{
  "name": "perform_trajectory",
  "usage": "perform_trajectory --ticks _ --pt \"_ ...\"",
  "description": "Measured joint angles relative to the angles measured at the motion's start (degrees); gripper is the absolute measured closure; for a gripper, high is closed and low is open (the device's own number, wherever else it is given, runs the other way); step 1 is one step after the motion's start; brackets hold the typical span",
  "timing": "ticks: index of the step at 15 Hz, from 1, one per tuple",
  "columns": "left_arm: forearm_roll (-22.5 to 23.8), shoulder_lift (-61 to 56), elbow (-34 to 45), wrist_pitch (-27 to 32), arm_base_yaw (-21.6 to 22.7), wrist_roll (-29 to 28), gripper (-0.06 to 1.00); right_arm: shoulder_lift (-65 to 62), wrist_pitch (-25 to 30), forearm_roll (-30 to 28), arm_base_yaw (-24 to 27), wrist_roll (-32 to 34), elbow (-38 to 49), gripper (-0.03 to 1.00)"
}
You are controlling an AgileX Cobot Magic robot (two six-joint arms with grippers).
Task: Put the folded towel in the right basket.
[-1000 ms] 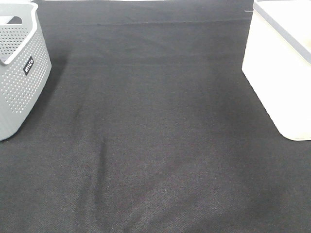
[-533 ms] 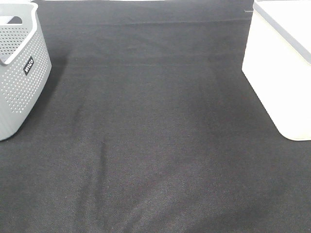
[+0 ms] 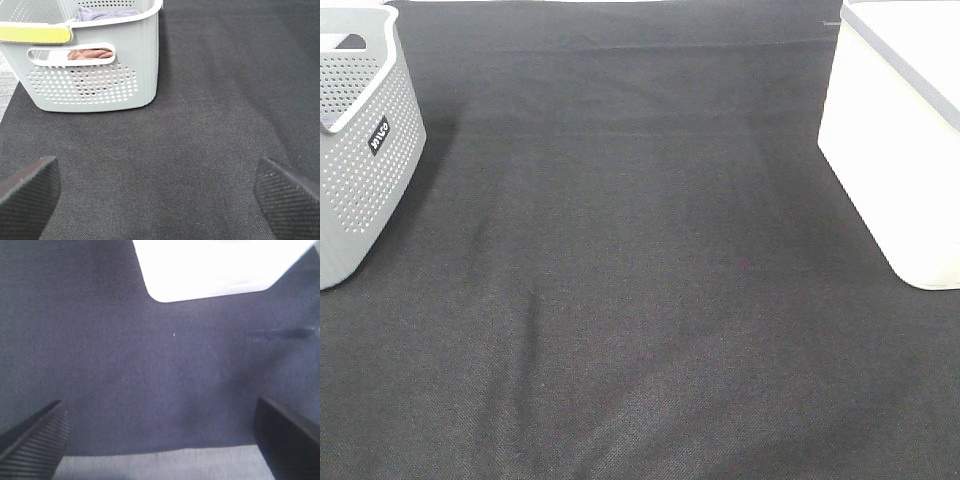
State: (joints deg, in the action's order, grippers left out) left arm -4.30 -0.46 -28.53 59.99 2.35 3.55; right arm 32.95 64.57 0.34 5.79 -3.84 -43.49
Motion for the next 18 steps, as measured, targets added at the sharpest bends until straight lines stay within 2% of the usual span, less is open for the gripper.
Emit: perform_trajectory --ticks 2,5,9,13,18 --pt "0.0 0.0 0.0 0.0 0.0 0.0 -0.03 -14.3 0.1 0.0 -0.1 0.0 7.9 0.0" --pt "0.0 0.0 0.0 0.0 0.0 0.0 -0.03 -24.1 0.1 0.2 -0.1 -2.2 12.0 0.0" --pt "0.0 0.0 0.0 0.0 0.0 0.0 -0.03 -27.0 -0.5 1.6 -0.1 -2.1 17.1 0.0" --pt "0.0 0.0 0.0 0.0 0.0 0.0 -0.03 -27.0 -1.1 1.7 -4.7 -1.5 17.1 0.01" --pt "0.0 0.0 0.0 0.0 0.0 0.0 -0.03 -33.1 -1.3 1.9 -4.7 -1.5 17.1 0.01"
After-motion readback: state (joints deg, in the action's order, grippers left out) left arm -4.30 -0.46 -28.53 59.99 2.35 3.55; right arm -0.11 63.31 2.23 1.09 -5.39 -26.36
